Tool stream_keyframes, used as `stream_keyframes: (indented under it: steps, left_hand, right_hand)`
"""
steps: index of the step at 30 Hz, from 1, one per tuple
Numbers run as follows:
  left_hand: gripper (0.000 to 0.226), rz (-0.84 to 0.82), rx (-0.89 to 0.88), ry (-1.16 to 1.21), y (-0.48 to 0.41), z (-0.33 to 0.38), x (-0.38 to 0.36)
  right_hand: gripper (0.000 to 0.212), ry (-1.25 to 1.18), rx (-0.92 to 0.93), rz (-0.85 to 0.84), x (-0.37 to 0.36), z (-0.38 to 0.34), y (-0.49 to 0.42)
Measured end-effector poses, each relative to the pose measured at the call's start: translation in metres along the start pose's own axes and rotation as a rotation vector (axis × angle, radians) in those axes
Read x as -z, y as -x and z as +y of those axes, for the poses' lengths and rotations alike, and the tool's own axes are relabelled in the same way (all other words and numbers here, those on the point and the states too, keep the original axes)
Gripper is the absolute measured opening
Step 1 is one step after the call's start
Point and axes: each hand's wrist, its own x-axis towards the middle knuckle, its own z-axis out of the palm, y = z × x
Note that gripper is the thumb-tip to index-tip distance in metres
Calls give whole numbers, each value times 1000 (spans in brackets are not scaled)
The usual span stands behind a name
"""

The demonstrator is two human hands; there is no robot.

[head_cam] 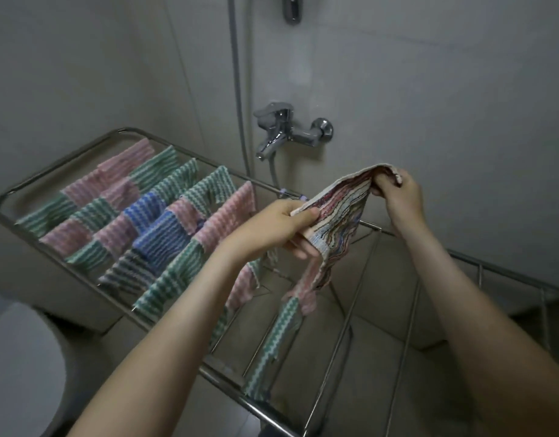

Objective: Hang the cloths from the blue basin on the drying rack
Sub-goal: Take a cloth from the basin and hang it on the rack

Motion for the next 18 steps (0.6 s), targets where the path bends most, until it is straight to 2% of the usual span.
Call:
stream_keyframes:
  steps: [2, 6, 9, 12, 14, 18]
  left_hand:
    - [18, -103, 16, -17, -16, -4, -7]
    - [17, -281, 118, -45, -36, -22, -7]
    - [13, -385, 192, -73, -47, -36, 0]
    - [14, -421, 262, -78, -54, -50, 6]
    - [24, -424, 301, -105, -60, -61, 11]
    - [28, -436, 349, -91, -70, -78, 18]
  right_hand:
    - [15, 32, -32, 19, 11, 12, -6]
    - [8, 78, -94, 18, 19, 36, -10]
    - [14, 149, -134, -15, 16, 51, -13]
    - [15, 254, -150, -41, 10, 62, -17]
    - [18, 305, -151, -52, 5, 68, -18]
    - [11, 333, -157, -61, -8, 79, -26]
